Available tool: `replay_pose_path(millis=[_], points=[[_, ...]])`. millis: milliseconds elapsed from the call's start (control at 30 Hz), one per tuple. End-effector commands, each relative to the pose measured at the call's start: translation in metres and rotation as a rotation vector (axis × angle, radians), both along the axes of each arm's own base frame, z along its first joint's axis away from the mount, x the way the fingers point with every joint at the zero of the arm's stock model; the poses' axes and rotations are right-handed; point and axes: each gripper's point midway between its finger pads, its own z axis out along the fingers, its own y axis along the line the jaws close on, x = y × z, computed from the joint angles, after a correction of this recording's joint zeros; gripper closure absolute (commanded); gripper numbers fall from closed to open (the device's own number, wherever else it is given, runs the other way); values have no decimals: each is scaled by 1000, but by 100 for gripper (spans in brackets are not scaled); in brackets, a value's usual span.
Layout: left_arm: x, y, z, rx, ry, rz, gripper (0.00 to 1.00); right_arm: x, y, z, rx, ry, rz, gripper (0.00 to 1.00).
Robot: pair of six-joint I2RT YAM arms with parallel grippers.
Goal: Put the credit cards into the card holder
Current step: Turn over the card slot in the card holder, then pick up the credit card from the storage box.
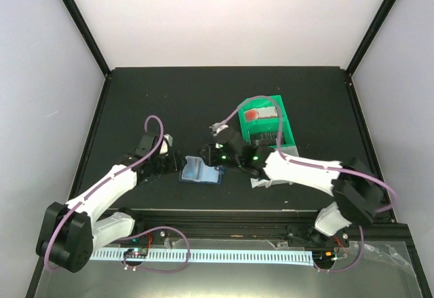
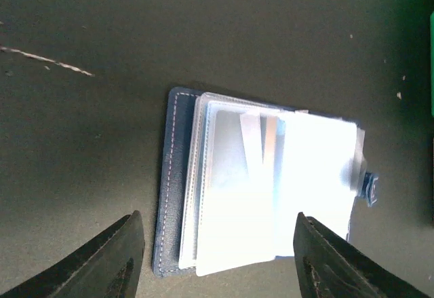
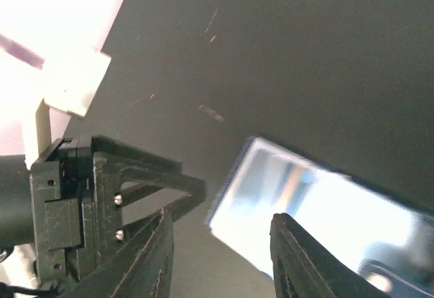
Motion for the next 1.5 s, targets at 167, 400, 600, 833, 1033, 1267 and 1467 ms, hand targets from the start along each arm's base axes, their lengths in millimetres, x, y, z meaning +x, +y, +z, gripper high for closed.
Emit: replay_pose_path(millis=[167,400,600,833,1033,1267,1467], points=[[0,-7,9,-47,-44,-50,40,10,-170,6,-261,-163,-397,46],[7,4,44,-49,-163,16,37,-4,-246,-14,-465,-121,-607,27],[7,13,84,-47,-280,44,33,-8,-223,-37,-475,-55,-485,24],[-7,16,157,-51,-492,-27,30,-8,-202,-56,-540,-1,-354,24],[-27,31,190,-41,-644,-3,12,-6,-193,-70,-534,79,-301,26],[-31,45,177,18,-632,43,5,-10,-171,-75,-464,138,-215,31],[-30,45,173,38,-616,38,4,-8,-171,-80,-476,166,-231,37]])
